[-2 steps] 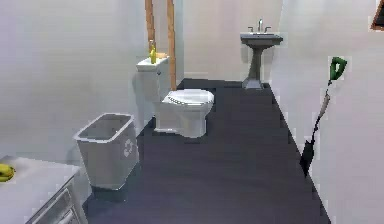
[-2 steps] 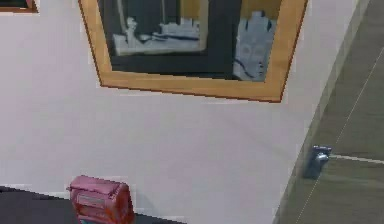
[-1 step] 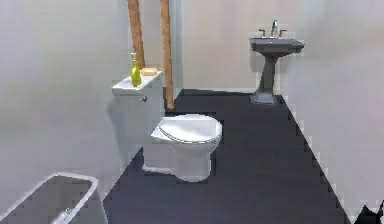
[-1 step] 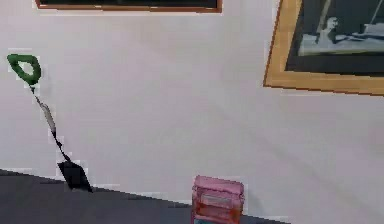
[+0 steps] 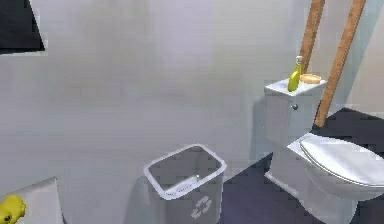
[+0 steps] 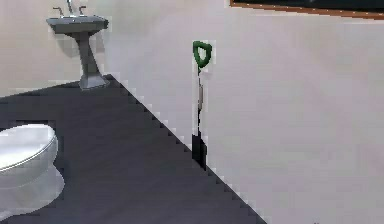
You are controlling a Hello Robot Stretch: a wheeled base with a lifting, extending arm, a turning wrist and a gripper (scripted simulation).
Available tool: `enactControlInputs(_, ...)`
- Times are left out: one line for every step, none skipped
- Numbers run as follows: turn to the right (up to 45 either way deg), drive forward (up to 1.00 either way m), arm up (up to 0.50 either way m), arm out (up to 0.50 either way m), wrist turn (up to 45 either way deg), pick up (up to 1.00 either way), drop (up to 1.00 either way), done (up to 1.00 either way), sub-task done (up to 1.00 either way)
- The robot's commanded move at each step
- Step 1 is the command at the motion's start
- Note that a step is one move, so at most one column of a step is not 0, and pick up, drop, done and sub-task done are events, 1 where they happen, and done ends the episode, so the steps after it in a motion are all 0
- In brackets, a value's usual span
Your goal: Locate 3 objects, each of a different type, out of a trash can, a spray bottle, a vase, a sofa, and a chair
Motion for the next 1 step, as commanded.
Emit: enactControlInputs(0.0, 0.00, 0.00, 0.00, 0.0, 0.00, 0.00, 1.00, 0.00)
